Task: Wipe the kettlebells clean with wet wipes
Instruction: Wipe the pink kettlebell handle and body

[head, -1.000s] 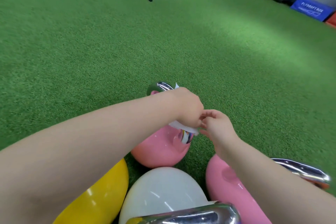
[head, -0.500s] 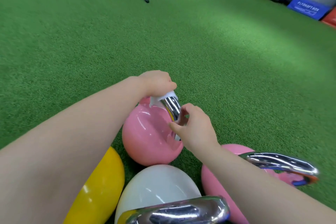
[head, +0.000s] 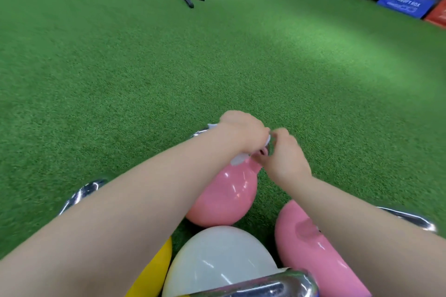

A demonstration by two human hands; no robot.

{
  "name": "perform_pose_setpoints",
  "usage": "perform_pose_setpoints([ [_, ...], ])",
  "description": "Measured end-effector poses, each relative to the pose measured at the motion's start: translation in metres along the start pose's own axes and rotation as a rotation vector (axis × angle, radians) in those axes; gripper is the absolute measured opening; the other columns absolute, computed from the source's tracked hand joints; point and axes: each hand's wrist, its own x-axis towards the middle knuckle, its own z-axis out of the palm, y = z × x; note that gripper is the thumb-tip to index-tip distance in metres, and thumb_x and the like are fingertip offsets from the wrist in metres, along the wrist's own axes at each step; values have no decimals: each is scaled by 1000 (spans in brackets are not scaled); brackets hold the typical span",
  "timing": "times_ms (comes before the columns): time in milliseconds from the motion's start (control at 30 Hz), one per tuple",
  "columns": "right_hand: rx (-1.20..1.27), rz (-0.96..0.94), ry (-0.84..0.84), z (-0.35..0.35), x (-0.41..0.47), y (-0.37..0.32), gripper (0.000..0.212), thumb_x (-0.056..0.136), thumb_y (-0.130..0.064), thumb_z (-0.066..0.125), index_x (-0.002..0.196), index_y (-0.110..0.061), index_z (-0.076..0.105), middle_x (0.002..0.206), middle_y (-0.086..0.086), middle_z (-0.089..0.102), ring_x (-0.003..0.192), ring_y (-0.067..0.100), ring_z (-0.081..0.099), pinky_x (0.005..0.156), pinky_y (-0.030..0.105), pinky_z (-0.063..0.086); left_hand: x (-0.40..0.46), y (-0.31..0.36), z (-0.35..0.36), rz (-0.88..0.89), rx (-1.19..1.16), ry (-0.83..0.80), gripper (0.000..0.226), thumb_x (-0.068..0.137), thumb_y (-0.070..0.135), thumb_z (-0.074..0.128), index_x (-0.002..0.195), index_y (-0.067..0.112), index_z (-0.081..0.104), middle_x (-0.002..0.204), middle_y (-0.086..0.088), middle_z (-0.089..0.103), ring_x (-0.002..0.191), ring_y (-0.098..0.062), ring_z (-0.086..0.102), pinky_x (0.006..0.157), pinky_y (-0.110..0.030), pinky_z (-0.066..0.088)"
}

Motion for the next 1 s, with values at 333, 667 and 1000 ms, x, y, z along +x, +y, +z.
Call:
perform_pose_setpoints([
  [333, -225, -437, -462, 36, -35, 7, 59, 90, -18, 52, 145, -24, 31, 156, -5, 17, 134, 22, 37, 98, 31, 40, 1, -6, 2, -105, -177, -54, 53, 100, 41, 17, 61, 15, 41, 64, 1, 43, 63, -17, 44, 69, -30, 39],
  [667, -361, -361, -517, 32, -34, -12, 58, 93, -10, 41, 148, -20, 25, 158, 4, 9, 136, 31, 34, 106, 43, 37, -46, -37, 35, -460, -460, 411, 23, 96, 17, 33, 82, 7, 49, 77, -6, 52, 70, -27, 49, 59, -31, 36],
  [1000, -377, -334, -484, 32, -34, -15, 47, 97, -17, 35, 144, -19, 33, 155, 5, 22, 132, 30, 40, 104, 40, 39, -53, -62, 86, -690, -1609, 500, 29, 98, 22, 37, 70, 24, 44, 73, 5, 46, 69, -15, 45, 65, -24, 39],
])
